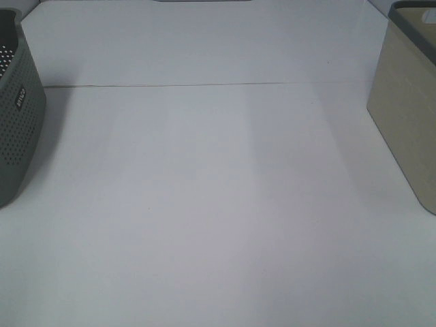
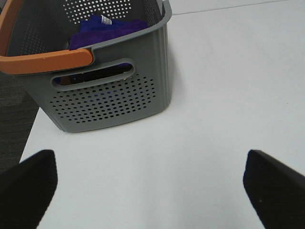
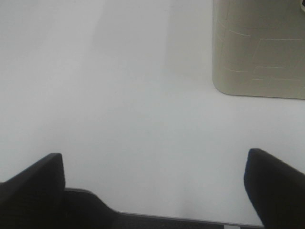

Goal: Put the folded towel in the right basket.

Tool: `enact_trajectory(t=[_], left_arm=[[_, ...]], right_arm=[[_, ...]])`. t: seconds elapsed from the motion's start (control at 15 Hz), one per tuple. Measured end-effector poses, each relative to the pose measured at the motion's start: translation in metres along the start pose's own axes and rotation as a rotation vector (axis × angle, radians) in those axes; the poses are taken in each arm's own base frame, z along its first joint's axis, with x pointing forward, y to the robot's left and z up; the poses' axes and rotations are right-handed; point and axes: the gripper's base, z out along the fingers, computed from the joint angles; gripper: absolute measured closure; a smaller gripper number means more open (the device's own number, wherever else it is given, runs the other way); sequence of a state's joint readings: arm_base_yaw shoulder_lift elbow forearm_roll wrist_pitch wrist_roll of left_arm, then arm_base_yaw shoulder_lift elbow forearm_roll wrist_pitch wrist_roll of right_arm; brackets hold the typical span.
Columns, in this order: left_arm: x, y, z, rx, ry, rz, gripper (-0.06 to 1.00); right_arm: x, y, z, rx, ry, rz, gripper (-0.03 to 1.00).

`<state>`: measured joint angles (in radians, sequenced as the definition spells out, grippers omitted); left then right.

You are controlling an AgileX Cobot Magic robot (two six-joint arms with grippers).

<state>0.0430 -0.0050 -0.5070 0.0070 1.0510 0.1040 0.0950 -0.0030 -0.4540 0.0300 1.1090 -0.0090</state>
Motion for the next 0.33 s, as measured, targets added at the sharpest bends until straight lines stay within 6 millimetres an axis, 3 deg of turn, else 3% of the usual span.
enact_trajectory(t=[0.33], left_arm=[[0.0,0.0,0.0,0.0,0.0,0.0,-0.05]], right_arm=[[-0.0001,0.0,0.0,0.0,-0.001,0.0,-0.01]])
